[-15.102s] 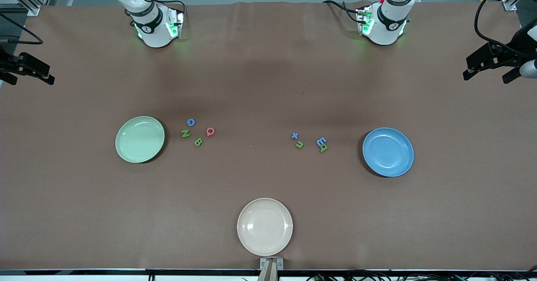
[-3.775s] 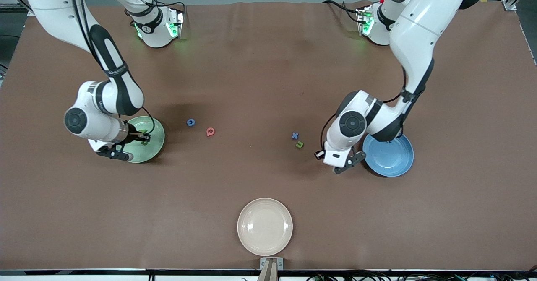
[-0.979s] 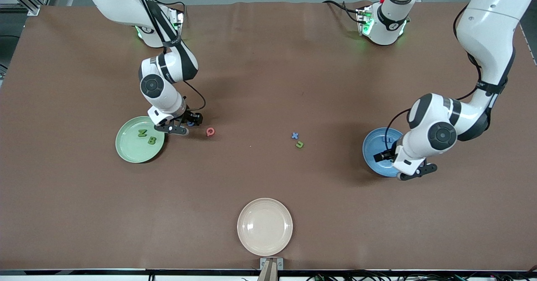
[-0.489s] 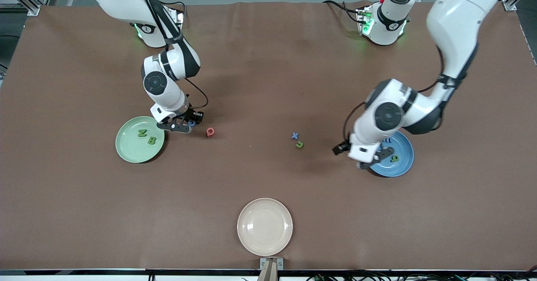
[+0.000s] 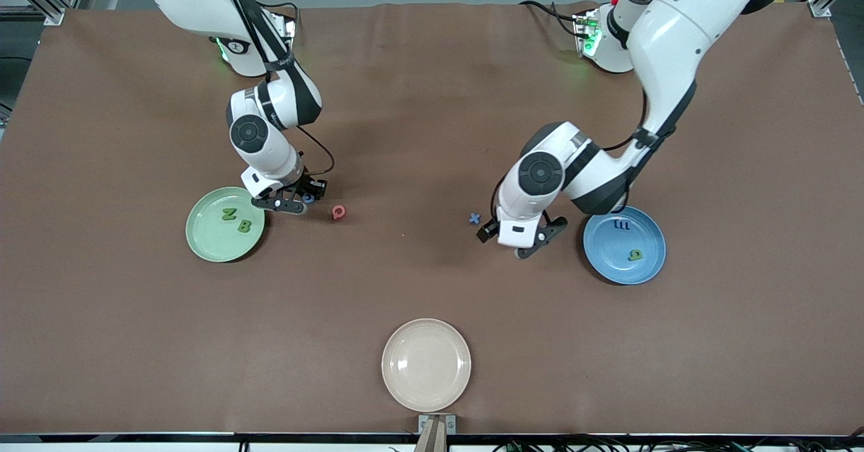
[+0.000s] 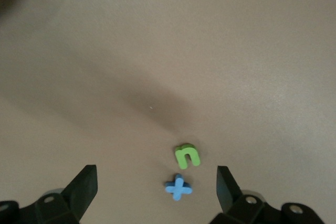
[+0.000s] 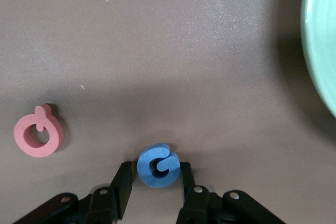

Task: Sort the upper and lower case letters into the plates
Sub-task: 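Release b in the blue plate while the right gripper grasps blue G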

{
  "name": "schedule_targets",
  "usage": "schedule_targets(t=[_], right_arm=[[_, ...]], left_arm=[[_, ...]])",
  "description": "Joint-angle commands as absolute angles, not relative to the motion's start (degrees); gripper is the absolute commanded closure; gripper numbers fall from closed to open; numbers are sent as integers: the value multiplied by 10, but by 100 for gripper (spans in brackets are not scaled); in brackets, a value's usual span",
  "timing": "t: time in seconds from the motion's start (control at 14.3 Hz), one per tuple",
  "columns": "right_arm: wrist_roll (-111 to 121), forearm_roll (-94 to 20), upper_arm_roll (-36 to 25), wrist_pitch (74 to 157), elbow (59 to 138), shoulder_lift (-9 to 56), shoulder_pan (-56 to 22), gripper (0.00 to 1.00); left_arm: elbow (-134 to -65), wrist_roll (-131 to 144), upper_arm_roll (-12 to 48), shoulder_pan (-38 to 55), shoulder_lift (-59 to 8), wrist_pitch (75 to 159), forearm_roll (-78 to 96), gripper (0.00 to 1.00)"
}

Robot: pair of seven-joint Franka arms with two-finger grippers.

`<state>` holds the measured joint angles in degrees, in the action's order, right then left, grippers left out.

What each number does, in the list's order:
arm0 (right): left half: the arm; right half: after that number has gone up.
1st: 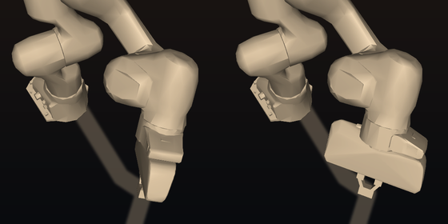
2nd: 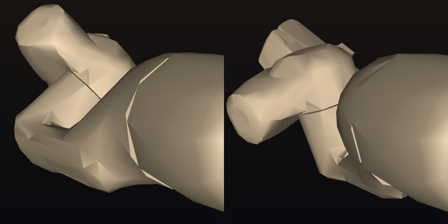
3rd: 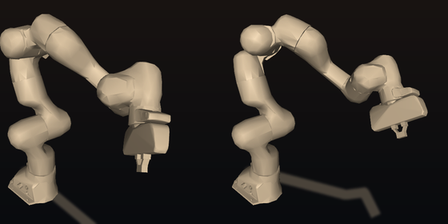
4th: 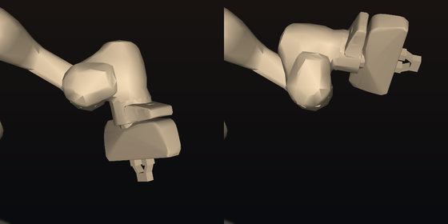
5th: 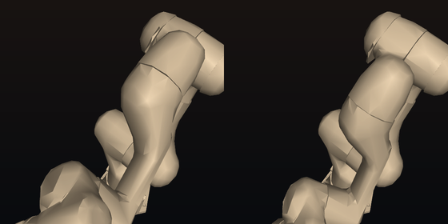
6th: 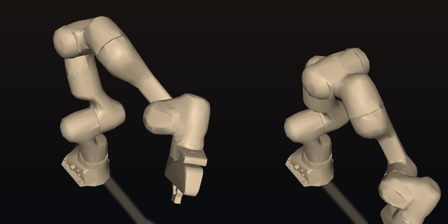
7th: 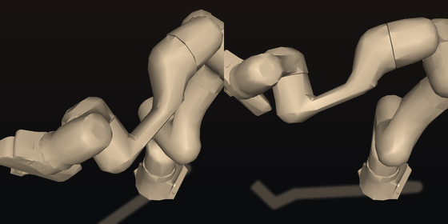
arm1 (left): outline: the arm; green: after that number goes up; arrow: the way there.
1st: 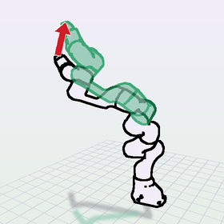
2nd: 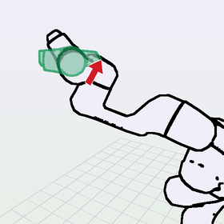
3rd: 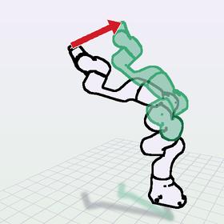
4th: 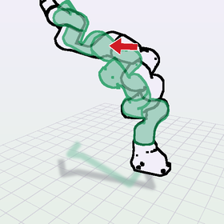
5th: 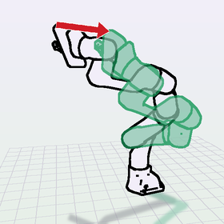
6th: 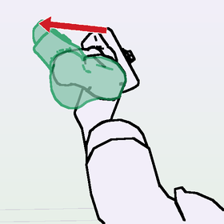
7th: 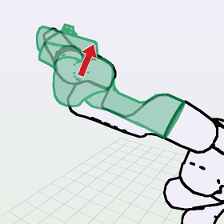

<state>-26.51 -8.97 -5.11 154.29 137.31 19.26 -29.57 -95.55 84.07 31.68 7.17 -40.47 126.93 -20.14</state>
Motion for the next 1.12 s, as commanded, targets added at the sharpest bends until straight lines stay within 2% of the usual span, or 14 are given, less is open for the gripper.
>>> schedule_targets(t=[0.0,0.35,0.42,0.56,0.7,0.84,1.05], right_arm=[[-272,-88,-55,1573,1390,187,-295,50],[-272,-88,-55,1578,1390,187,-295,53],[-272,-88,-54,1577,1390,187,-295,60],[-272,-88,-55,1571,1390,187,-295,81],[-272,-88,-56,1570,1389,186,-294,95],[-267,-88,-56,1552,1383,168,-279,97],[-214,-87,-56,1429,1340,126,-226,97]], left_arm=[[-923,869,276,122,-429,1273,-197,0],[-923,915,269,140,-452,1305,-200,0],[-923,916,269,141,-456,1306,-200,0],[-923,922,268,141,-464,1316,-200,1],[-923,931,251,154,-468,1325,-200,2],[-922,941,226,177,-468,1333,-198,6],[-915,954,220,185,-473,1339,-197,11]])
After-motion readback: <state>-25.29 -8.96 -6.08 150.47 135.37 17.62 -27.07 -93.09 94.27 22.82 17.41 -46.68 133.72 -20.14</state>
